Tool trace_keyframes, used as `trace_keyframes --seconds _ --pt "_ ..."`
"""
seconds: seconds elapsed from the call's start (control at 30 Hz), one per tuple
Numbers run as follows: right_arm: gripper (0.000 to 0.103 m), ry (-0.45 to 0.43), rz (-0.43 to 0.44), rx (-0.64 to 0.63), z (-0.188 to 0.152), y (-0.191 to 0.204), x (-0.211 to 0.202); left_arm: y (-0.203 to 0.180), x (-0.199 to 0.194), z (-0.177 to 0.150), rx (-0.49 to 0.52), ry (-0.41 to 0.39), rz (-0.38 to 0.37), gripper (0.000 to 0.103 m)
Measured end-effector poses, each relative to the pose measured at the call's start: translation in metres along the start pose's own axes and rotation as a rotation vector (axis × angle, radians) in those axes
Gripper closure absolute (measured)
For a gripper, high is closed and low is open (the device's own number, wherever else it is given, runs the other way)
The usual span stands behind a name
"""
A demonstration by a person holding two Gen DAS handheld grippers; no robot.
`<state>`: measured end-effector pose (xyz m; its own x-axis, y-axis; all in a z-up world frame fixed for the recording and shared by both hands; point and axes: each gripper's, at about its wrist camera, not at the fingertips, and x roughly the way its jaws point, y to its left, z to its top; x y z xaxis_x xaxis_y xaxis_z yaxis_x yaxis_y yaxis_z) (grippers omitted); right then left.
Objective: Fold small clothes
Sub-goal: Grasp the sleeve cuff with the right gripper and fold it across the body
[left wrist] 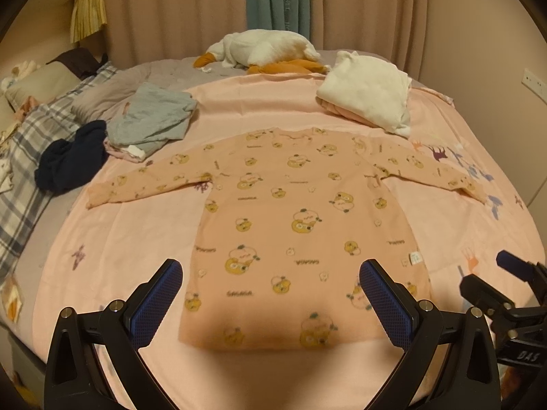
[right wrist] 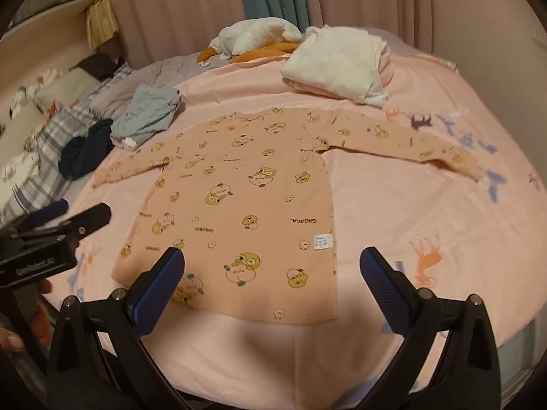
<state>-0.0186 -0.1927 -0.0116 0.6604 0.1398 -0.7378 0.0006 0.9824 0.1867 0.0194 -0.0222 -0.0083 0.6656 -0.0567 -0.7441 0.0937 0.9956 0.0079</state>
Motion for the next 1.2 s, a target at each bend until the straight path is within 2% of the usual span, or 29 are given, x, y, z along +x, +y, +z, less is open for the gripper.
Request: trace_keyframes --seconds 0.23,0.3,0.43,0.53,0.67,0.73,0.8,0.9,1.0,1.07,1.17,1.2 --pt "0.0 0.003 0.052 0.197 0.018 -0.053 0.039 -0.013 0.046 0.016 0.031 0.022 -0.012 0.001" --pt "0.0 0.001 0.061 0.255 0.022 -0.072 0.051 -0.015 0.06 0.022 0.032 0.037 -0.063 0.001" --pt "0.001 -0.009 0.054 0.386 0.03 -0.119 0.074 -0.016 0.087 0.033 -0.016 0.078 -0.213 0.001" --pt "0.003 -0.031 0.031 0.467 0.035 -0.153 0.084 -0.018 0.106 0.044 -0.048 0.094 -0.261 0.001" --pt "0.008 -0.061 -0.031 0.582 0.048 -0.209 0.102 -0.024 0.133 0.06 -0.061 0.105 -0.269 0.001" --pt "0.015 -0.068 -0.024 0.634 0.053 -0.234 0.111 -0.025 0.144 0.067 -0.066 0.113 -0.269 0.001" --pt "0.016 -0.075 -0.028 0.701 0.057 -0.259 0.122 -0.027 0.154 0.072 -0.074 0.12 -0.274 0.001" --pt "0.02 -0.101 0.017 0.834 0.056 -0.292 0.136 -0.031 0.165 0.08 -0.079 0.124 -0.272 0.001" --pt "0.024 -0.182 0.077 0.962 0.055 -0.318 0.14 -0.034 0.175 0.084 -0.08 0.132 -0.273 0.001" --pt "0.027 -0.221 0.086 1.006 0.056 -0.329 0.14 -0.035 0.18 0.086 -0.077 0.135 -0.263 0.001" --pt "0.037 -0.273 0.104 1.089 0.057 -0.347 0.144 -0.033 0.188 0.087 -0.083 0.145 -0.253 0.001" --pt "0.047 -0.275 0.098 1.108 0.059 -0.354 0.146 -0.032 0.19 0.087 -0.088 0.15 -0.252 0.001"
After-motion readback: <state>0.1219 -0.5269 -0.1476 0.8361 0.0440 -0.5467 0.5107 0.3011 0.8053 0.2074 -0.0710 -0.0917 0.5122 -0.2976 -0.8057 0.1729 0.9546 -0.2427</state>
